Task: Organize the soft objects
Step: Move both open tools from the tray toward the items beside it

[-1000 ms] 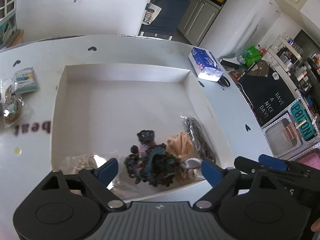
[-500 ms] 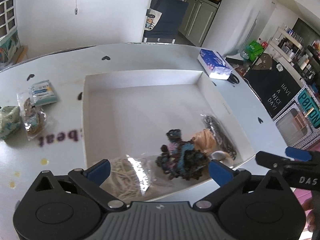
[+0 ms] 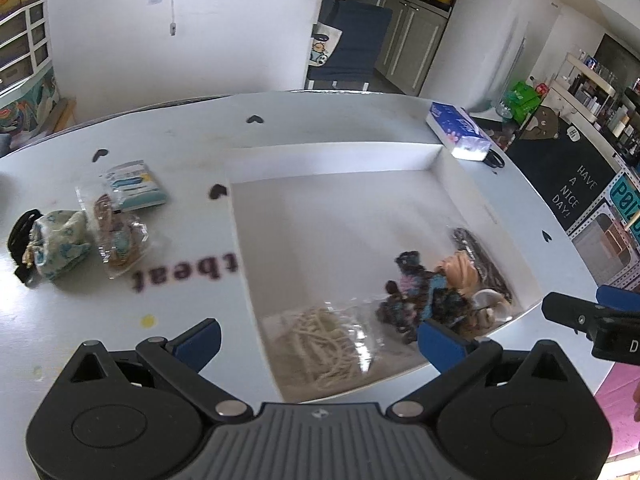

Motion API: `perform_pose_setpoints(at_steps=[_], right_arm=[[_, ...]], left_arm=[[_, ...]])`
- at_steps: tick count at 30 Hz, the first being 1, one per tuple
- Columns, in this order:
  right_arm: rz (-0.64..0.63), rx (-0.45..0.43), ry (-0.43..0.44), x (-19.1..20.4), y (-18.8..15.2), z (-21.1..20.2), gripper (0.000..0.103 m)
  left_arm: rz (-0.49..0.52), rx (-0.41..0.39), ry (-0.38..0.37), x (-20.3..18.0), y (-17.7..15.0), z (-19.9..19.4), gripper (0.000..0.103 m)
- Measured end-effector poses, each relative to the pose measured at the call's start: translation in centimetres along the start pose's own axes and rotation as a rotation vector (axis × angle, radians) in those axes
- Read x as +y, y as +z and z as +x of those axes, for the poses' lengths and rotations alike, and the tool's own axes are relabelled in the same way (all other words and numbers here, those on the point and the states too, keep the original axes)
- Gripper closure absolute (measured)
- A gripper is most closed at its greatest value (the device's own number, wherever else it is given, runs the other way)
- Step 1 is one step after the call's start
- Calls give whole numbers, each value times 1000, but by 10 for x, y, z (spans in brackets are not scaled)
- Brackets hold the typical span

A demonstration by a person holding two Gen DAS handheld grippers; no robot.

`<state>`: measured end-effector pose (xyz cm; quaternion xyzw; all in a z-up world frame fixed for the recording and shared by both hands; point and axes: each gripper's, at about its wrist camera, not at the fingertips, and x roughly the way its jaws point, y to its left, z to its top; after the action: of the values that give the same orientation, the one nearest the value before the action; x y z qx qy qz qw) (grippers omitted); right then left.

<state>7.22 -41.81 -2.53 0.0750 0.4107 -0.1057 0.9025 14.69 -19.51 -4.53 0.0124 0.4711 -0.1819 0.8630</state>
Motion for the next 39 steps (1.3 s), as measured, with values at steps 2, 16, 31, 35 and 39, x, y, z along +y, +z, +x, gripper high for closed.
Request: perform_pose_setpoints(at_steps=[2, 16, 31, 35, 39], right_arm=[[-1, 2, 2, 8, -1, 1, 0], [-28, 8, 39, 83, -6, 12, 0], [-105, -13, 141, 181, 14, 38, 0], [-151, -11, 176, 208, 23, 51, 0], [-192, -15, 214, 235, 33, 67, 0]], left_arm=[[-4, -5, 6, 10, -1, -3, 0], [-57, -28, 57, 83, -10, -26, 0], [-203, -90, 159, 188, -20, -52, 0], [-231, -115, 177, 212, -19, -56, 0], [-254, -135, 170, 232, -15, -55, 0]])
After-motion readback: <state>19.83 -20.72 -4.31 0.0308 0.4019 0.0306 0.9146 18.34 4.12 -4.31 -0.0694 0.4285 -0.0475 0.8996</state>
